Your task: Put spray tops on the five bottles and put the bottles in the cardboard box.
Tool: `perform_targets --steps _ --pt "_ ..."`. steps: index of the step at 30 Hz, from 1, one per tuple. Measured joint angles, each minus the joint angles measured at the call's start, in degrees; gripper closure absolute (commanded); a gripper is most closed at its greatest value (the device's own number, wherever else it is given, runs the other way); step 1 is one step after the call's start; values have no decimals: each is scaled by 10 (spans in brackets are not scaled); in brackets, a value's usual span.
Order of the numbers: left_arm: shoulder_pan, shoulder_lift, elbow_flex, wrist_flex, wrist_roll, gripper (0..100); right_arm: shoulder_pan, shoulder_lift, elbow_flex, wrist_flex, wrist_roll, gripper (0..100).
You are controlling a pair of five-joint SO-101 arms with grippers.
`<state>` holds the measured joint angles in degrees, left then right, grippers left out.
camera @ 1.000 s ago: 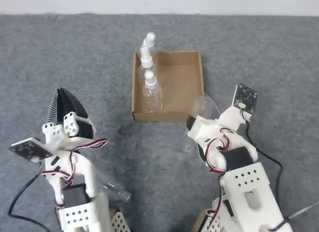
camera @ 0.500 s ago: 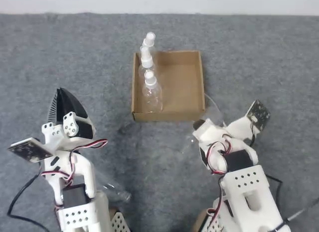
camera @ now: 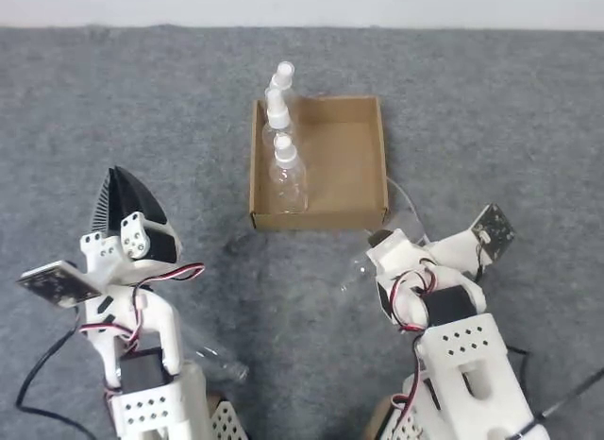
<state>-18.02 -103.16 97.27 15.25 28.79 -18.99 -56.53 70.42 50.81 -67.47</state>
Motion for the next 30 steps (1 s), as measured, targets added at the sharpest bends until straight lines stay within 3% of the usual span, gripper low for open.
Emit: perform_targets --steps 7,23,30 --pt "0 0 0 0 0 987 0 0 0 0 -24 802" --pt "0 0 0 0 0 987 0 -3 0 0 -27 796" --pt "0 0 0 0 0 987 0 -107 0 27 -29 796"
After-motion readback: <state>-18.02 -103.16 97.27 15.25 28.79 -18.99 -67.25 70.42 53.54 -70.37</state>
